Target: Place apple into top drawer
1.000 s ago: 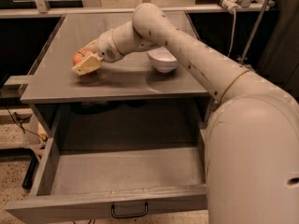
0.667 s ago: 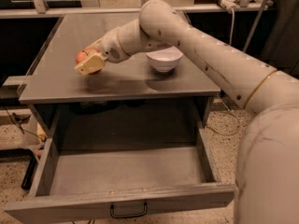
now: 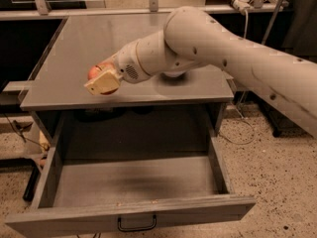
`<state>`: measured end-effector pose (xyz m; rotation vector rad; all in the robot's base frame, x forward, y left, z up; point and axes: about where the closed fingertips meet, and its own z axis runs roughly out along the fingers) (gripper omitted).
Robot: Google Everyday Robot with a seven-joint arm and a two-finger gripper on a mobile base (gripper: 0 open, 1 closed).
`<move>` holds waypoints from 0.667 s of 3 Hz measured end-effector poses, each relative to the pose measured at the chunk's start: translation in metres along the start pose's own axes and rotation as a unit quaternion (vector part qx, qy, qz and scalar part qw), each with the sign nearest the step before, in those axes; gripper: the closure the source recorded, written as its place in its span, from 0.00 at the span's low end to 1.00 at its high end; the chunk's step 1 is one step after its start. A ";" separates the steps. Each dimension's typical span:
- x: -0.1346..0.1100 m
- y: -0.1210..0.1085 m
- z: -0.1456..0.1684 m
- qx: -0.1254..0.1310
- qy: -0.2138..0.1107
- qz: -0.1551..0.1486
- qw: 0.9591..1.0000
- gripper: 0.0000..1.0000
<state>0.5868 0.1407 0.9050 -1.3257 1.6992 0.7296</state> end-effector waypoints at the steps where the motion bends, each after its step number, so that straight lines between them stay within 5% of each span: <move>1: 0.006 0.042 -0.028 0.027 0.011 0.019 0.999 1.00; 2: 0.006 0.042 -0.028 0.027 0.011 0.019 0.999 1.00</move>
Offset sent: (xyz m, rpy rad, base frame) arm -0.0357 -0.0114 0.0064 -0.0043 0.0114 -0.0544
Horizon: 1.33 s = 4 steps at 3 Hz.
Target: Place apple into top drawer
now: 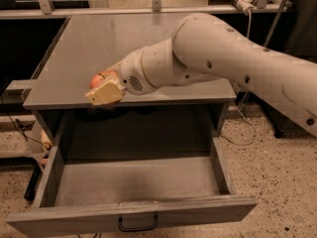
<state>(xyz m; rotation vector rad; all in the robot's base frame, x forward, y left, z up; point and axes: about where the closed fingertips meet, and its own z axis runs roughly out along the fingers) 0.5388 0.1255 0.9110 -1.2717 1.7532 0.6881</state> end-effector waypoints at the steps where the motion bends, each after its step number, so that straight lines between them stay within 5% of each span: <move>1: 0.018 0.015 0.005 0.021 0.002 0.018 1.000 1.00; 2: 0.046 0.049 0.010 0.063 -0.002 0.060 0.996 1.00; 3: 0.100 0.077 0.035 0.078 -0.003 0.117 0.990 1.00; 4: 0.104 0.073 0.038 0.100 -0.012 0.114 0.988 1.00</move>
Offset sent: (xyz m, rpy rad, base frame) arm -0.0873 -0.0094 -0.1298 0.0443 0.0727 -0.3931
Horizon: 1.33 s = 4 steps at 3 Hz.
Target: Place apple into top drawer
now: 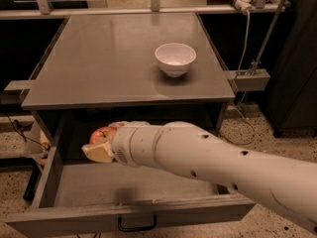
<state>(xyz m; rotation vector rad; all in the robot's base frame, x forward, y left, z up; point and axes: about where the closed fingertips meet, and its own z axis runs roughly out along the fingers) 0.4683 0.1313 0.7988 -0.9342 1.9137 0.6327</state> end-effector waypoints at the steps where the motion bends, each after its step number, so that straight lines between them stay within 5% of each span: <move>1: 0.012 0.007 0.007 -0.002 0.006 0.015 1.000 1.00; 4: 0.076 -0.012 0.056 0.054 0.015 0.027 0.998 1.00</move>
Offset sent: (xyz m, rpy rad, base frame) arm -0.0027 0.0176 -0.1015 -0.0363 0.0483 -0.1203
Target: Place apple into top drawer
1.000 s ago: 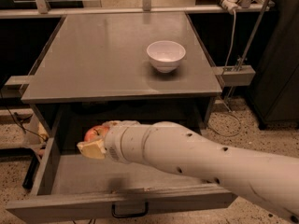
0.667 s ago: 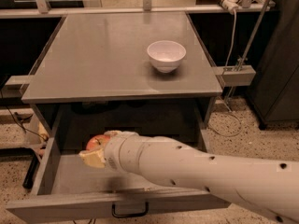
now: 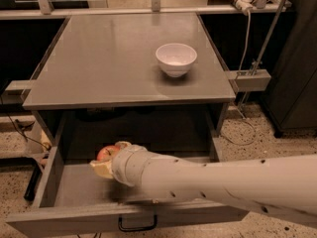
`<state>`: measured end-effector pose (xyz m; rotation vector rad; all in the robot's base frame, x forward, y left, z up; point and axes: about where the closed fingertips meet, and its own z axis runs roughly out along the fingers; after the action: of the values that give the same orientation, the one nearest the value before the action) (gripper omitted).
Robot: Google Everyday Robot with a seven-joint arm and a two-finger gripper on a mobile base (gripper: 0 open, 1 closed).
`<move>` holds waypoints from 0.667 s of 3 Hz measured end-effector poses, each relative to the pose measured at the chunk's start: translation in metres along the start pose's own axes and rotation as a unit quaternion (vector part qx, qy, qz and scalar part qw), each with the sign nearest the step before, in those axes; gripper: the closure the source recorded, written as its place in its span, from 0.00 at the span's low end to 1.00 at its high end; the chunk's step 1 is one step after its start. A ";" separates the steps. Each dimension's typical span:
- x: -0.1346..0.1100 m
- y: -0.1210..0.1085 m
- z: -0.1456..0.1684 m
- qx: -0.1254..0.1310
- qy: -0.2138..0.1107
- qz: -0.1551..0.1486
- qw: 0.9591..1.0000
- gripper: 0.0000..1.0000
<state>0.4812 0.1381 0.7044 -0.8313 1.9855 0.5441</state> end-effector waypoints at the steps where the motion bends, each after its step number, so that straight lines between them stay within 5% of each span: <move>1: 0.014 -0.011 0.020 0.014 -0.011 0.024 1.000 1.00; 2: 0.030 -0.028 0.037 0.029 -0.033 0.055 0.998 1.00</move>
Offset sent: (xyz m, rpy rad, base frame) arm 0.0502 -0.0162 -0.0811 0.1565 0.0097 -0.1920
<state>0.5110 0.1333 0.6578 -0.6625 1.9862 0.5668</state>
